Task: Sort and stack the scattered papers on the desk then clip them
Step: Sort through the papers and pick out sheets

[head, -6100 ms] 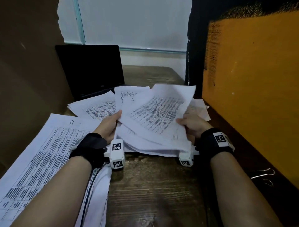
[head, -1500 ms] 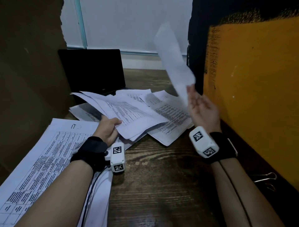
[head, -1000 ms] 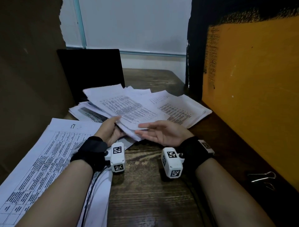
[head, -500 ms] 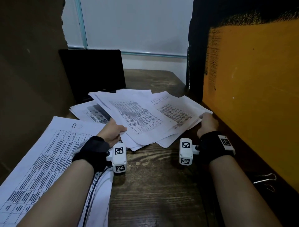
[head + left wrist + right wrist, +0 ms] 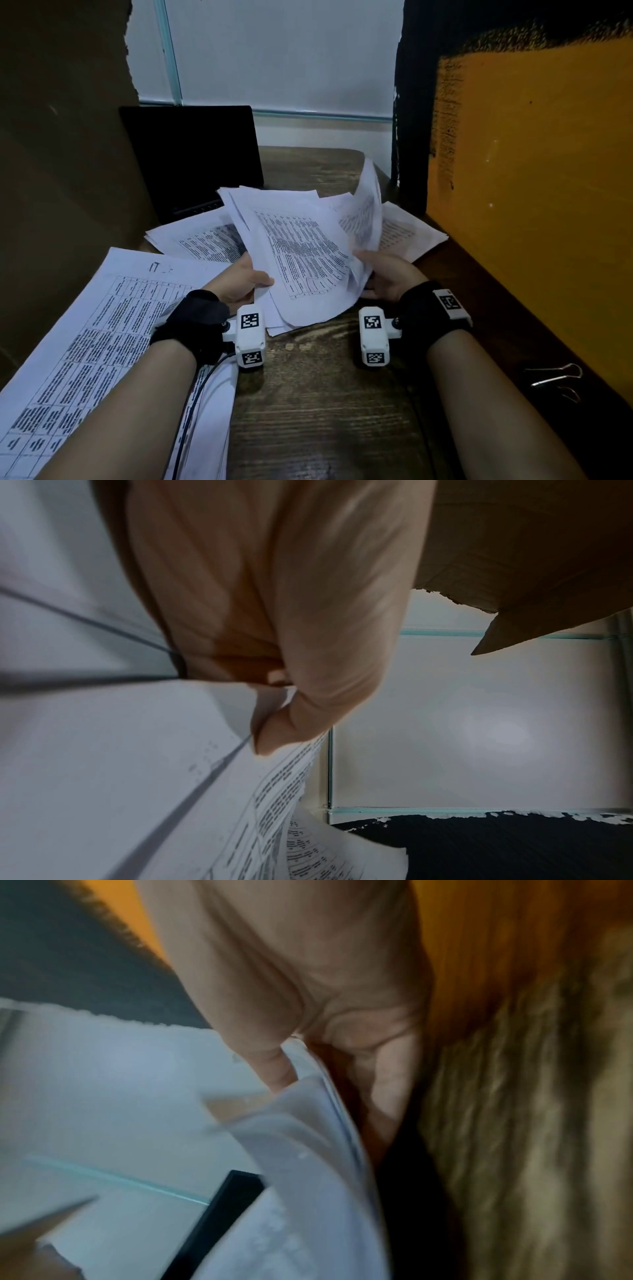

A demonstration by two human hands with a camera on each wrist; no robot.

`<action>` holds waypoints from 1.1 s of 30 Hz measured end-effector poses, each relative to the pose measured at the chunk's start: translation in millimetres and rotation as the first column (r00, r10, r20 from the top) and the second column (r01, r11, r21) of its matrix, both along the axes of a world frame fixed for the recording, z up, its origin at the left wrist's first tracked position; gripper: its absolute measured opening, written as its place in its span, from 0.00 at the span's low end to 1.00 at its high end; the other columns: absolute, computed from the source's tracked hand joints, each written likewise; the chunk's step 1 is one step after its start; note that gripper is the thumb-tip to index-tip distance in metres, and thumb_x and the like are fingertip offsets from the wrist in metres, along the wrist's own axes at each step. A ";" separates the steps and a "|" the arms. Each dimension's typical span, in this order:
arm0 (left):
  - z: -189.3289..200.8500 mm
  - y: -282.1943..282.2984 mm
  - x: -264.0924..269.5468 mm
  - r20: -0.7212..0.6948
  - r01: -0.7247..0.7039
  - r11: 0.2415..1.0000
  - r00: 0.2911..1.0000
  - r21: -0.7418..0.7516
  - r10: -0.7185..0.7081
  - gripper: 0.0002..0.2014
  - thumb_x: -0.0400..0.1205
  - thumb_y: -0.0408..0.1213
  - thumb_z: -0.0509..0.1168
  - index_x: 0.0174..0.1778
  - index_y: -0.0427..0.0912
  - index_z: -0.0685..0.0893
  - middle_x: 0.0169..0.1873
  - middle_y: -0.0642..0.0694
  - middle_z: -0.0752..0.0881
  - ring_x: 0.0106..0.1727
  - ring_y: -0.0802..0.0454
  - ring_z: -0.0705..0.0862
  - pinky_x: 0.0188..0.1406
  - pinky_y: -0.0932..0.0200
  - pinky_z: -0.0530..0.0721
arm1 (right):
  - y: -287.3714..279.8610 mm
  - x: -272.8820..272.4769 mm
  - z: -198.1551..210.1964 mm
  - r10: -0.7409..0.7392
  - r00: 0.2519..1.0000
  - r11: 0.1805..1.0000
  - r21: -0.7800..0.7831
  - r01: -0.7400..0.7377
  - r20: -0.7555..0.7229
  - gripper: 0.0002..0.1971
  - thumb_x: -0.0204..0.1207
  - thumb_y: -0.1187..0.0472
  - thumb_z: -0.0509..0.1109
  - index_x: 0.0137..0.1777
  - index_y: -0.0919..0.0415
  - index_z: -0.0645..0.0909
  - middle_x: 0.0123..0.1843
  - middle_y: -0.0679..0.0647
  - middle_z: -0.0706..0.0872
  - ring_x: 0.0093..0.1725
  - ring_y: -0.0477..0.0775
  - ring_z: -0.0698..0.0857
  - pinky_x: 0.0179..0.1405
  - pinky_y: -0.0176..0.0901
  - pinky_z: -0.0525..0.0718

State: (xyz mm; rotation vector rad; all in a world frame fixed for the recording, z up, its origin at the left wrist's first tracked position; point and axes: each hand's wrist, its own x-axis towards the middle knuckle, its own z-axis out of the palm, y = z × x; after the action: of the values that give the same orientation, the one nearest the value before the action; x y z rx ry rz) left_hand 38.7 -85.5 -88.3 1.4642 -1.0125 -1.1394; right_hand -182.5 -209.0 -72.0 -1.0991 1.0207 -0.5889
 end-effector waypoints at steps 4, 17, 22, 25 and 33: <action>-0.2 -1.1 0.8 -0.012 0.010 1.000 1.000 0.023 -0.010 0.27 0.83 0.20 0.58 0.78 0.44 0.66 0.66 0.42 0.82 0.59 0.43 0.85 0.50 0.51 0.86 | -2.3 -0.2 -1.0 -0.008 1.000 0.997 -0.082 0.007 -0.014 0.12 0.80 0.58 0.70 0.61 0.60 0.83 0.53 0.59 0.90 0.50 0.60 0.88 0.52 0.54 0.87; 2.2 0.0 -2.5 0.053 -0.155 0.971 0.988 0.184 0.147 0.12 0.79 0.26 0.62 0.55 0.35 0.68 0.36 0.38 0.73 0.34 0.44 0.74 0.37 0.54 0.74 | -20.4 -45.0 37.0 -0.285 0.789 0.845 -0.246 0.475 0.545 0.37 0.71 0.44 0.74 0.76 0.62 0.71 0.69 0.59 0.84 0.64 0.55 0.86 0.63 0.56 0.84; 3.0 -1.6 -5.4 0.043 -0.067 0.987 0.997 0.147 0.061 0.17 0.80 0.22 0.60 0.66 0.33 0.73 0.52 0.32 0.82 0.47 0.37 0.81 0.41 0.50 0.83 | -20.0 -53.8 47.9 -0.232 0.772 0.886 -0.198 0.419 0.592 0.28 0.59 0.38 0.80 0.55 0.50 0.78 0.54 0.45 0.85 0.47 0.41 0.88 0.52 0.37 0.87; 0.8 -3.6 -3.7 0.036 -0.072 0.989 0.997 0.125 0.068 0.19 0.82 0.19 0.55 0.68 0.36 0.73 0.60 0.33 0.83 0.48 0.41 0.85 0.37 0.59 0.87 | -13.1 -47.3 49.2 -0.131 0.877 0.933 -0.242 0.267 0.463 0.08 0.83 0.64 0.64 0.60 0.58 0.80 0.57 0.53 0.88 0.50 0.46 0.90 0.51 0.40 0.87; 2.4 -5.0 -3.2 -0.092 -0.160 0.980 0.981 0.121 0.171 0.36 0.80 0.58 0.63 0.79 0.39 0.65 0.73 0.50 0.73 0.69 0.44 0.80 0.58 0.53 0.81 | 0.5 -22.9 15.8 0.116 0.939 0.942 -0.265 -0.208 -0.324 0.06 0.80 0.69 0.68 0.55 0.62 0.82 0.55 0.59 0.89 0.46 0.53 0.87 0.45 0.39 0.87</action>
State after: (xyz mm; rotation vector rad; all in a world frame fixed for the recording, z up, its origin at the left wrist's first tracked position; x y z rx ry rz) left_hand 35.5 -90.5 -86.0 1.5331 -0.7516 -1.1527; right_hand -205.4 -208.5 -56.2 -1.5622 1.1129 -0.4531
